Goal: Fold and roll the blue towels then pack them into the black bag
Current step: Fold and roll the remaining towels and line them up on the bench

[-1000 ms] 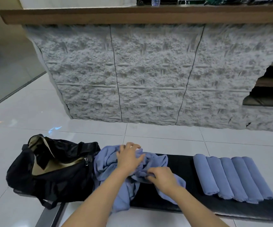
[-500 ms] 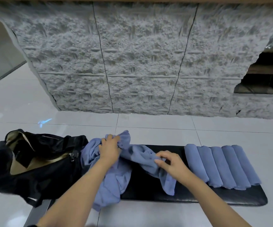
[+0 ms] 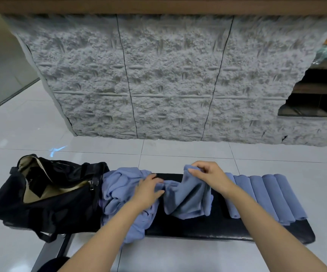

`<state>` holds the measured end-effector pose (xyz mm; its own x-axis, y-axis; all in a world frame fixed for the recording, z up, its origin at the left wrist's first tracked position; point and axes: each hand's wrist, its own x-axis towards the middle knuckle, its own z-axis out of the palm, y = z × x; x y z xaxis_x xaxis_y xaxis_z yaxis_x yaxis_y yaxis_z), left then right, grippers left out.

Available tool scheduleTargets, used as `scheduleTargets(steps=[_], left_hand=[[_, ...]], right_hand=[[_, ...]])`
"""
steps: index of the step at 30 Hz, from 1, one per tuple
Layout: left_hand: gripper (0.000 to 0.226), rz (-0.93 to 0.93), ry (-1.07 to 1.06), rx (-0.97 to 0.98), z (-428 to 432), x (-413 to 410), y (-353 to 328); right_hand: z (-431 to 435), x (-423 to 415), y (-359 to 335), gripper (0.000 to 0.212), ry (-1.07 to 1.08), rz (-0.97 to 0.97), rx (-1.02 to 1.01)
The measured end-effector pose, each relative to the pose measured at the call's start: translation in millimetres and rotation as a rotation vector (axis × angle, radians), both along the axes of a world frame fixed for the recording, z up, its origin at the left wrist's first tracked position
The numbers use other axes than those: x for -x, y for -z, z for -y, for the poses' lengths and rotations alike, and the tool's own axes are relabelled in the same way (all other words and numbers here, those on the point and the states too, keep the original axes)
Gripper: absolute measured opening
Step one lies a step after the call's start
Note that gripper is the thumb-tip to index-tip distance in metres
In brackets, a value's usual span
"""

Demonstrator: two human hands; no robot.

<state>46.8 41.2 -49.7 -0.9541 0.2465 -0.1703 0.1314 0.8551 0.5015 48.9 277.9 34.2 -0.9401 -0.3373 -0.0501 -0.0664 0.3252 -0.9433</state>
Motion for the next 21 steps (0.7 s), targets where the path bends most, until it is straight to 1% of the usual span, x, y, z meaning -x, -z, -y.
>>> scheduleTargets(steps=[1,2,3,4,6,8,9,10,11,12,14,17,19,21], left_hand=[[0.039,-0.046,0.015,-0.212,-10,4,-19],[0.041,-0.055,0.061,-0.381,-21,6,-39],[0.040,-0.069,0.123,-0.463,-31,9,-53],[0.037,-0.096,0.166,-0.461,-39,12,-64],[0.038,-0.125,0.175,-0.418,-50,17,-72],[0.029,-0.075,0.130,-0.441,-52,15,-74],[0.034,-0.058,0.120,-0.462,-50,12,-71],[0.042,-0.028,0.130,-0.460,-49,7,-70],[0.046,0.013,0.144,-0.455,-47,2,-68],[0.049,0.061,0.171,-0.442,-44,-4,-64],[0.052,0.183,0.231,-0.411,-37,-16,-56],[0.049,0.298,0.237,-0.368,-28,-28,-48],[0.044,0.350,0.220,-0.365,-24,-34,-46],[0.048,0.408,0.224,-0.354,-21,-37,-46]], right_hand=[[2,2,-8,0.018,-0.038,-0.017,-0.040],[4,2,-16,0.015,-0.064,-0.028,-0.075],[5,4,-22,0.013,-0.076,-0.042,-0.107],[6,6,-29,0.013,-0.084,-0.069,-0.135],[6,9,-37,0.015,-0.088,-0.106,-0.188],[5,10,-38,0.021,-0.081,-0.114,-0.238],[3,10,-35,0.027,-0.069,-0.119,-0.260],[1,8,-33,0.028,-0.059,-0.114,-0.276],[-1,4,-28,0.024,-0.053,-0.090,-0.284],[-4,0,-24,0.017,-0.058,-0.065,-0.284],[-9,-11,-12,0.017,-0.081,-0.019,-0.290],[-15,-23,5,0.020,-0.111,0.008,-0.352],[-19,-29,12,0.011,-0.128,0.038,-0.386],[-25,-33,14,0.009,-0.152,0.060,-0.433]])
